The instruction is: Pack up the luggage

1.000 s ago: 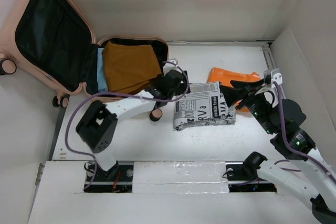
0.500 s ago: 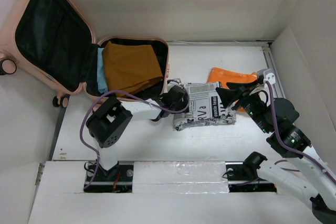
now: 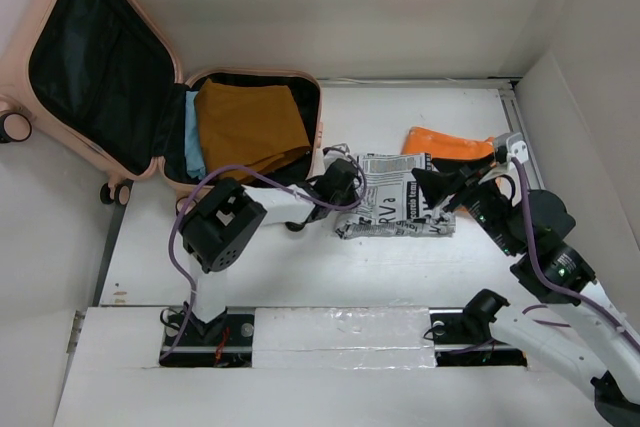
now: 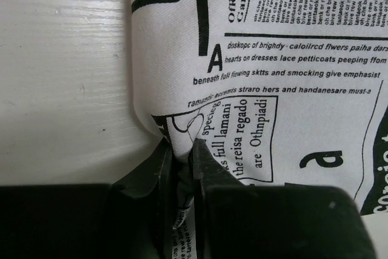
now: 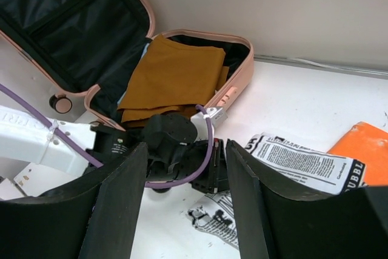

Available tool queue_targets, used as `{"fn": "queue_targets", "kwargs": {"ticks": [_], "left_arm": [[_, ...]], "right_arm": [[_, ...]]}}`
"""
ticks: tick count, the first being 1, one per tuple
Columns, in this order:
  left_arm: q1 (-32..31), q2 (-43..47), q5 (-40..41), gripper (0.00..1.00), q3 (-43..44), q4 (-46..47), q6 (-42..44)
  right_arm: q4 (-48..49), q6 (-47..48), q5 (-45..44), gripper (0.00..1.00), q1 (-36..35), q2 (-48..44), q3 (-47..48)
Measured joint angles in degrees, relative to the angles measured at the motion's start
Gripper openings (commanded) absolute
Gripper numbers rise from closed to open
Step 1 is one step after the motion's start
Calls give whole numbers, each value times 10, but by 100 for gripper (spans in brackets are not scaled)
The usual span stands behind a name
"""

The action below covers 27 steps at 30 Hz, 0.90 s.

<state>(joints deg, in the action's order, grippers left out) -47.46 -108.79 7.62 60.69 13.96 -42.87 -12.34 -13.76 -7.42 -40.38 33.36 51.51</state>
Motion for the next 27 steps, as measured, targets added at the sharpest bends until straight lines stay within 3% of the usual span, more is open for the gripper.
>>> {"fn": "queue_targets", "kwargs": {"ticks": [6,11,18,27], "left_arm": [[-9,-1,23,0,18,-25,14],[-14,14,34,0,73,-113,61],[14,34,25,0,281,-246,160],[148,7,63,0,539,-401,257]], "right_arm": [[0,0,4,60,0,-5,0],[0,0,5,60,0,-17,0],[0,0,5,60,0,-24,2],[1,1,12,60,0,-47,18]]}}
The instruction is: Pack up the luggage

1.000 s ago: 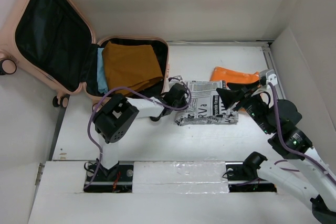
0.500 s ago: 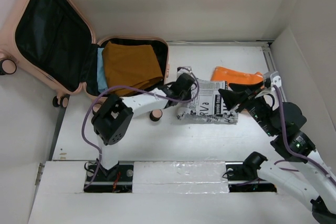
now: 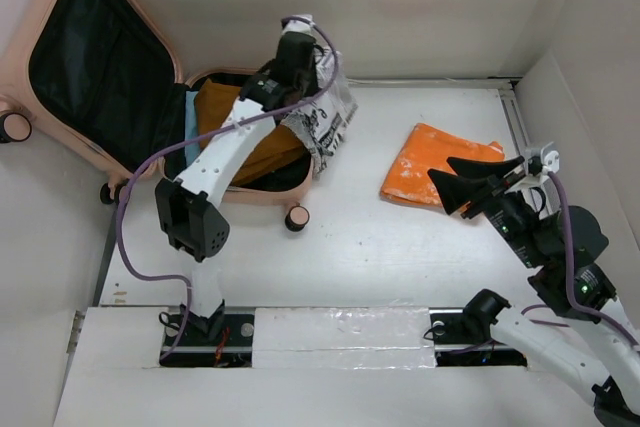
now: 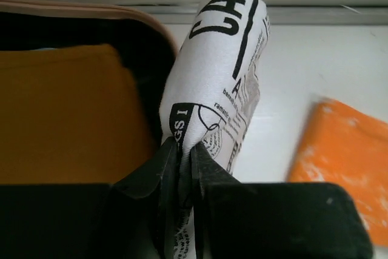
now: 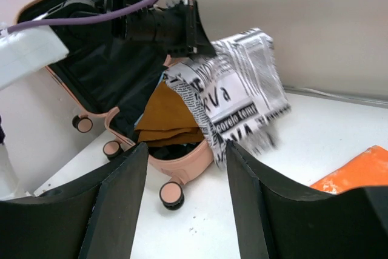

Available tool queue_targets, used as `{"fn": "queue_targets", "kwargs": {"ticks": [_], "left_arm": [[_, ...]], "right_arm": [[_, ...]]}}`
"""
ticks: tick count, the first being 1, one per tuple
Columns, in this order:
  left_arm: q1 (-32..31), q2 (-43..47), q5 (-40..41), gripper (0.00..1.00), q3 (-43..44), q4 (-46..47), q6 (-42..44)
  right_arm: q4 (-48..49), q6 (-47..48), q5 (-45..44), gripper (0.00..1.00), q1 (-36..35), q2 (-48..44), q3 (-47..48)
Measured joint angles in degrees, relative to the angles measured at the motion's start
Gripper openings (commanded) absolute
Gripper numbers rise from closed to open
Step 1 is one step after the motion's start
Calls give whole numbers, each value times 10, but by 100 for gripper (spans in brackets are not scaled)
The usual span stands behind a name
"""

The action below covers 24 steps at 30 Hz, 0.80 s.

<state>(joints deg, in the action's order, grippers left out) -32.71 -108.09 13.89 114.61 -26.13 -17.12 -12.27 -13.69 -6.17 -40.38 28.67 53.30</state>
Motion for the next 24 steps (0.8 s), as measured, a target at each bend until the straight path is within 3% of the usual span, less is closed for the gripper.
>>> {"fn": "queue_targets", "kwargs": {"ticks": [5,14,17,18,20,21,24], "left_arm": [[82,11,24,0,-11,-26,15],[260,85,16,0,-280,24,-24],[313,85,-1,2,-322,42,-41],[326,85,-4,11,-328,45,-45],[339,86,-2,17,-331,52,-52],[342,90,2,26,-334,59,-55],[344,129,15,65,-357,77,-62]], "right_arm": [[-1,0,3,60,0,-16,3],[-1,0,11,60,0,-22,3],[-1,0,17,60,0,-22,2],[-1,0,17,60,0,-22,1],[0,0,19,60,0,-23,-2],[0,0,19,60,0,-23,-5],[-1,-1,22,62,0,-17,-14]]}}
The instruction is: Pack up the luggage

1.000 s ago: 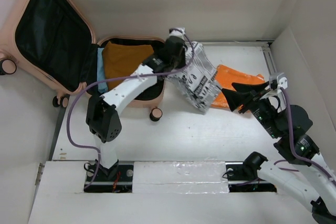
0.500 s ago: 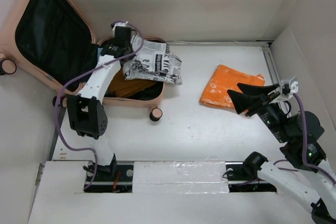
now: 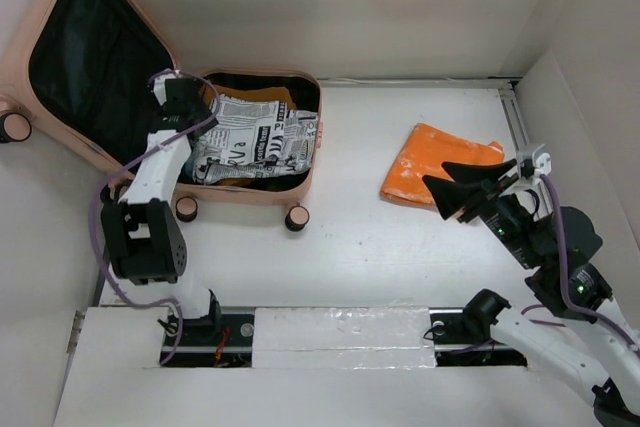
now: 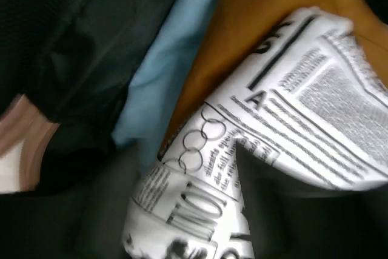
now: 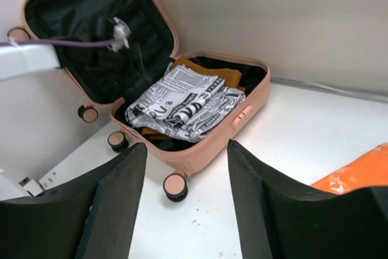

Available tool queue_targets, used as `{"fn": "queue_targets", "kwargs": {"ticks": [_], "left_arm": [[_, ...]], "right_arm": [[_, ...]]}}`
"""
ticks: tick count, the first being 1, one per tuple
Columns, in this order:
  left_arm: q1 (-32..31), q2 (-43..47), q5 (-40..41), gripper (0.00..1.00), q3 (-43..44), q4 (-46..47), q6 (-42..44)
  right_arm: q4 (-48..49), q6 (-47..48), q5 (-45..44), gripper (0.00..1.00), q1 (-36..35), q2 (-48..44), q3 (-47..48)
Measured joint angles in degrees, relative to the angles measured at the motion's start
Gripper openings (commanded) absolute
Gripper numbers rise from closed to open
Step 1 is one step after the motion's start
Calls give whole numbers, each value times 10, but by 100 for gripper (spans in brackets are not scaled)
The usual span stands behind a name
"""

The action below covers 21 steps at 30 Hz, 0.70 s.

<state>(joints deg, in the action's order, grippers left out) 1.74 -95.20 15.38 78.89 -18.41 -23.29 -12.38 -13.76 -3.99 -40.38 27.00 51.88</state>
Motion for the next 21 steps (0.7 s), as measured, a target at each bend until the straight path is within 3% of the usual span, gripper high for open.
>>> {"fn": "queue_targets", "kwargs": {"ticks": [5,8,12,13,17,19,21], "left_arm": [[-16,100,13,64,-1,26,-10],[-77,141,32,64,21,46,-9],[-270,117,63,63,46,64,-9],[-324,97,64,63,54,70,-12],[-477,-29,47,63,90,80,-24],[-512,-102,26,64,119,75,-29],[-531,-191,3,68,183,57,-31]], "right_arm": [[0,0,6,62,0,22,-7],[-1,0,4,62,0,26,-10],[-1,0,-9,29,0,21,-10],[-2,-1,-14,27,0,19,-10],[-22,-5,-37,32,0,11,-9],[-39,-8,-51,44,0,-1,-9],[-49,-11,-63,49,0,-16,-9]]}}
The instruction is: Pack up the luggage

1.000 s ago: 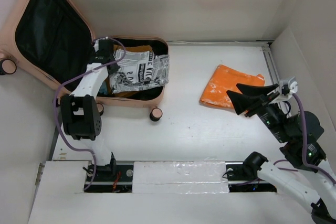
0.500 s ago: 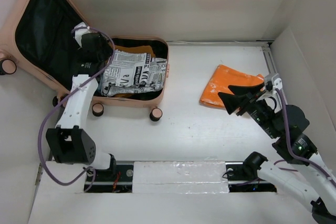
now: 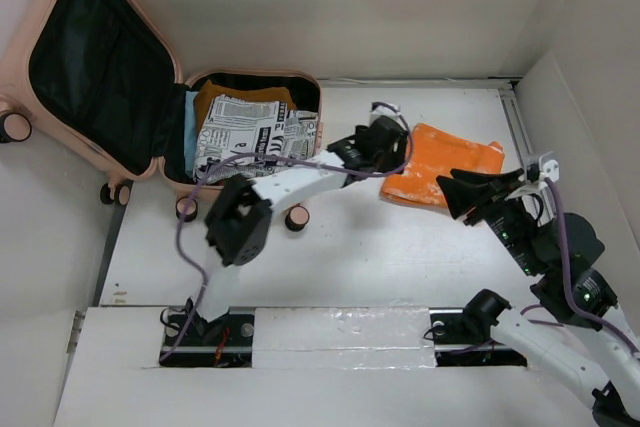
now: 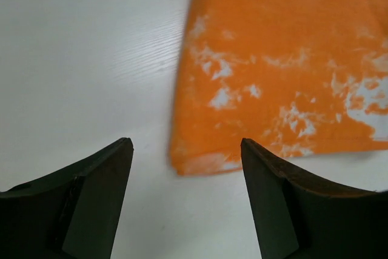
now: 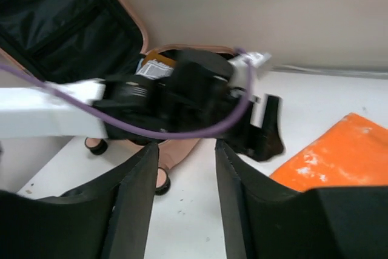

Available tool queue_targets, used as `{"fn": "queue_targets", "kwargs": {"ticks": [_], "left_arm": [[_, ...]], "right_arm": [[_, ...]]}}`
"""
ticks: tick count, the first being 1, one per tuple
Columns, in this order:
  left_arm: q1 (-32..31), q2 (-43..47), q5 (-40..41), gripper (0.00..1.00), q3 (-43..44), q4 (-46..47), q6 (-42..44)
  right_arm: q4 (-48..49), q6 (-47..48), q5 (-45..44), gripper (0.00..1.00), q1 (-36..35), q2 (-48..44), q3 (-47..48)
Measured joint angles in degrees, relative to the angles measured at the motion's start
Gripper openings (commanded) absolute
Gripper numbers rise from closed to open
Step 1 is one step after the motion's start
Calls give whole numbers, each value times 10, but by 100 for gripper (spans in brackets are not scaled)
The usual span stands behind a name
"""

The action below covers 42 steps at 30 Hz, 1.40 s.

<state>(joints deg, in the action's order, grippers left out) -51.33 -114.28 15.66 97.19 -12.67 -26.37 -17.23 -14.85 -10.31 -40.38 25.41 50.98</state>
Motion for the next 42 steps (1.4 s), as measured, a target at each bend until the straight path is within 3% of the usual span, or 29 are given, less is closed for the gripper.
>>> {"fn": "queue_targets", "kwargs": {"ticks": [7,13,17,19,21,25,26,28,29,32,39,41,42], "left_arm": [[-3,-270,-63,77,284,-47,0],[42,-327,-117,77,323,-37,-7],[70,-346,-151,66,353,-30,-4],[73,-361,-162,55,365,-16,2],[71,-364,-164,52,364,-9,12],[55,-363,-176,34,348,13,26],[52,-362,-182,20,341,21,28],[49,-357,-198,2,324,36,30],[48,-353,-202,0,315,43,29],[48,-323,-205,0,259,71,26],[58,-172,-188,2,3,150,-30],[65,-137,-175,34,-50,158,-39],[70,-121,-170,45,-73,159,-43]], "right_arm": [[-16,-2,-17,51,0,-25,3],[-22,-2,-12,51,0,-23,3],[-21,-2,-9,51,0,-16,2],[-19,-2,-6,51,0,-10,2],[-16,-2,-2,51,0,-2,2],[-12,-2,8,51,0,14,2],[-9,-2,12,51,0,19,1],[-2,-2,19,51,0,27,0],[-1,-2,21,51,0,31,0],[4,-2,29,51,0,37,-1],[10,-2,33,51,0,39,-3],[11,-2,33,51,0,39,-4],[11,-2,33,51,0,39,-5]]}}
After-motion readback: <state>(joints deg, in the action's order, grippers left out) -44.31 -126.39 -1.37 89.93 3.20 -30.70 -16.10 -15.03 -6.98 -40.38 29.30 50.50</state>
